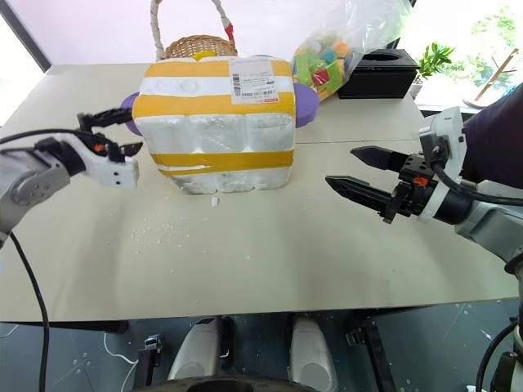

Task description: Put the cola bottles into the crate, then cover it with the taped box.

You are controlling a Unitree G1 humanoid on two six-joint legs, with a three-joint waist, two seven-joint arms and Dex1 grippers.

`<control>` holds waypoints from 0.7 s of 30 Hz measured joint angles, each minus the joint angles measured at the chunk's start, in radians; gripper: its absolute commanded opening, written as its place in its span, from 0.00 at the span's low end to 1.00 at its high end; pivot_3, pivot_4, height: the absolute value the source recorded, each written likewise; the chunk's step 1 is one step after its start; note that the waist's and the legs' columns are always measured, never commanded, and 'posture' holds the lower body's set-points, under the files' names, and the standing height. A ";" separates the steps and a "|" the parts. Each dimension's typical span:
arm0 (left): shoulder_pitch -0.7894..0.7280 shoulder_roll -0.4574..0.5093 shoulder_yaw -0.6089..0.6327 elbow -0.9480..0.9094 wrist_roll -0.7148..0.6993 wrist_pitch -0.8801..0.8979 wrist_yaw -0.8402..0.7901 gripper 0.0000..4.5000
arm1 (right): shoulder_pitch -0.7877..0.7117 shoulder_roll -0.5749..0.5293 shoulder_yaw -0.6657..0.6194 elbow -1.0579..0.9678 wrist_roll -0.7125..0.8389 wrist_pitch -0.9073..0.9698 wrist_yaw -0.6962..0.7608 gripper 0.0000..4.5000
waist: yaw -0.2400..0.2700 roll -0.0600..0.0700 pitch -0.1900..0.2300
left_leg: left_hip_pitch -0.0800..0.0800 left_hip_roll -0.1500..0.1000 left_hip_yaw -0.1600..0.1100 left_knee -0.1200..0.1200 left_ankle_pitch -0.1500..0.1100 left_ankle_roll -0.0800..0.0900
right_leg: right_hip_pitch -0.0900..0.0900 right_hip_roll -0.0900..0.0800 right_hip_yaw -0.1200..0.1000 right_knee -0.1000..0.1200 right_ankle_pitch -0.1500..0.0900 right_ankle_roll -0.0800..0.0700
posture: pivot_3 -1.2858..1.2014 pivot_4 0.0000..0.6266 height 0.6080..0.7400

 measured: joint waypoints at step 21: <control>0.282 0.324 0.620 -0.056 -1.557 1.386 -1.067 0.92 | -0.099 -0.030 0.099 0.112 -0.086 -0.028 0.142 1.00 | -0.001 0.008 0.001 | 0.000 0.000 0.000 -0.002 0.000 0.000 | -0.002 0.000 -0.002 -0.001 -0.004 -0.006 | 0.52 0.24 1.00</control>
